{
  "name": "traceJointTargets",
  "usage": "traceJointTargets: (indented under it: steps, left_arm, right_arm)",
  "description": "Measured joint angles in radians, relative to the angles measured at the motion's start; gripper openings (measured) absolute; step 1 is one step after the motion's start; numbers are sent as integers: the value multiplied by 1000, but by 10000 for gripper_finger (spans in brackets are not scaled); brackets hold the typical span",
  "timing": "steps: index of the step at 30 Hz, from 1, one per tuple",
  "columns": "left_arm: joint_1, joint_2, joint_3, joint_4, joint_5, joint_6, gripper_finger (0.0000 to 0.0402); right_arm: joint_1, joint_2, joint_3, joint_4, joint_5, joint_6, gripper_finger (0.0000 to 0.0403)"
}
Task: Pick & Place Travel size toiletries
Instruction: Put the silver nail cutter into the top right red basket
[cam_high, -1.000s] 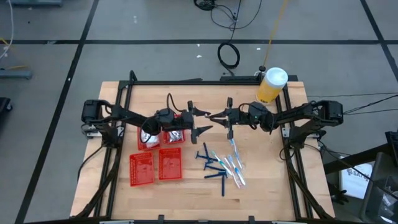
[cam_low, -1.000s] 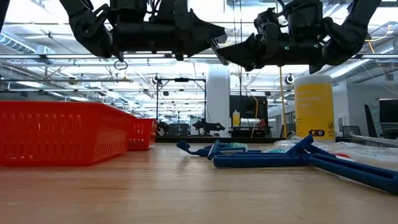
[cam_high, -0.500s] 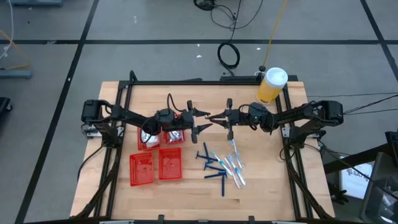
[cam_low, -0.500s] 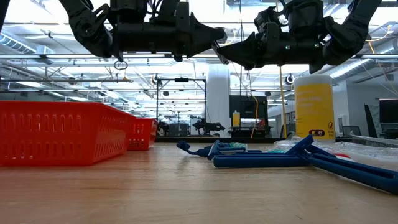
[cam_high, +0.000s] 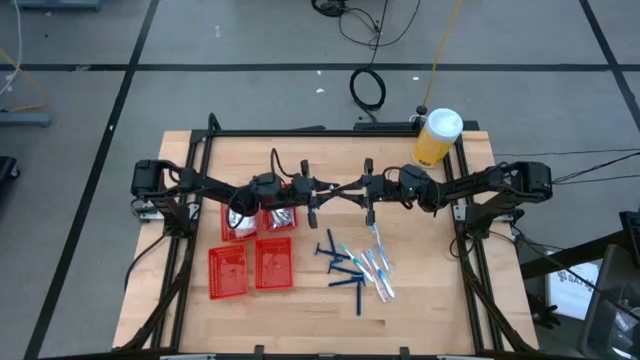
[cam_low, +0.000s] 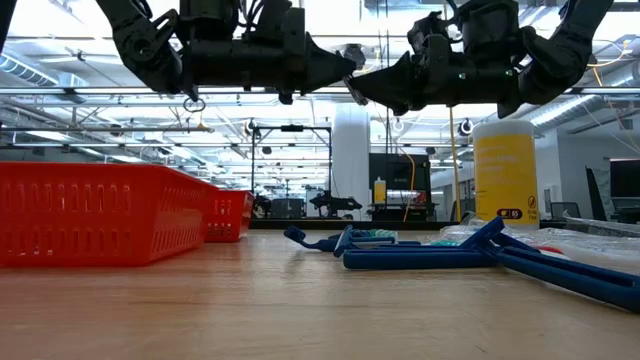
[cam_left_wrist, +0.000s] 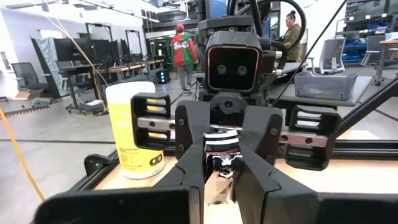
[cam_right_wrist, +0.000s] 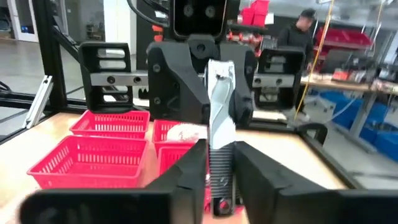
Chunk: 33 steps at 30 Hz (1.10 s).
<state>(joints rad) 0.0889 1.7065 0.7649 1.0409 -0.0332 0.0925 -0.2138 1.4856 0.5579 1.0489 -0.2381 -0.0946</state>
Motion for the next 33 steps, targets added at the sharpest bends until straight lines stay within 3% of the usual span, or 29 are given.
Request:
traceJointTargets:
  steps: [7,13,22,29,33]
  left_arm:
    - [1,-40,-1,-68,-11,2,39]
    - [-1,-165,-1,-266,-80,2,39]
    - [-63,-387,-15,-684,-243,-29,39]
    - [-118,-521,-161,-724,-265,-143,39]
    - [-134,-582,-253,-729,-333,-271,39]
  right_arm:
    - [-3,-2,0,-66,3,124,187]
    - [-3,0,-1,-169,1,125,241]
    - [-3,-9,-1,-202,1,97,252]
    - [-20,-33,-3,-256,0,78,243]
    - [-23,-55,-4,-275,1,74,244]
